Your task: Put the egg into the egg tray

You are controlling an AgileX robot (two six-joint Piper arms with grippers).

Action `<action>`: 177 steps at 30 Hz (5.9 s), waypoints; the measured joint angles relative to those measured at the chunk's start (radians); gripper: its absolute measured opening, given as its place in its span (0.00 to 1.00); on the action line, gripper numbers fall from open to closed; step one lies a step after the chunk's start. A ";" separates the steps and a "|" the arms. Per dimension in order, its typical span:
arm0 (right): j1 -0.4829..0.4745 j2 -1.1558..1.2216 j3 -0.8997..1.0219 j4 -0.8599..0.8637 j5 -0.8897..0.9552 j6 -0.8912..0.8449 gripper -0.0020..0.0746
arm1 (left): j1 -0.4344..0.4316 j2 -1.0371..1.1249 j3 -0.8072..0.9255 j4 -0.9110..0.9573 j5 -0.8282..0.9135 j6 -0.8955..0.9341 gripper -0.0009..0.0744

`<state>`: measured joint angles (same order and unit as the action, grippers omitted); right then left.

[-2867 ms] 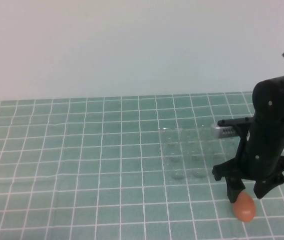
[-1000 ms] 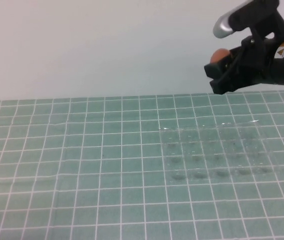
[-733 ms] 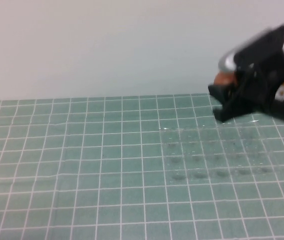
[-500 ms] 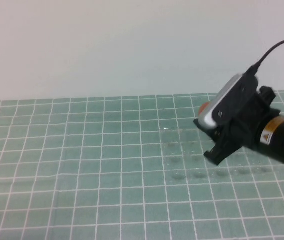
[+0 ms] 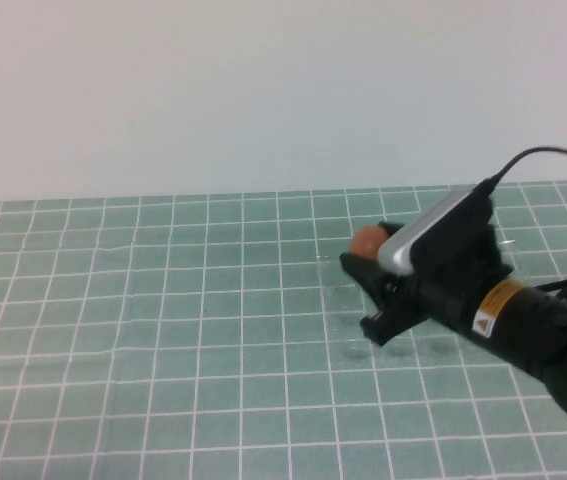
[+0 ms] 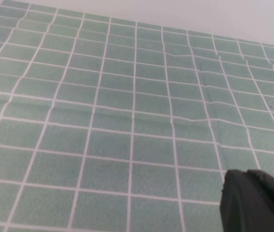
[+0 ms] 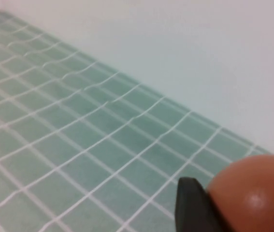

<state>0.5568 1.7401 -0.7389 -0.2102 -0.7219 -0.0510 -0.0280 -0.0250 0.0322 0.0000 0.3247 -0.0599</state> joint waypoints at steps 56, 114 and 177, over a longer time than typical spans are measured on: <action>0.000 0.287 0.101 -0.063 -0.360 -0.063 0.50 | 0.000 0.000 0.000 0.000 0.000 0.000 0.01; 0.000 0.338 0.101 0.004 -0.412 -0.051 0.67 | 0.000 0.000 0.000 0.000 0.000 0.000 0.01; -0.287 -0.632 0.235 0.189 0.510 -0.139 0.03 | 0.000 0.000 0.000 0.000 0.000 0.000 0.01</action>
<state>0.2702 1.1085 -0.5043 -0.0209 -0.2121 -0.1902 -0.0280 -0.0250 0.0322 0.0000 0.3247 -0.0599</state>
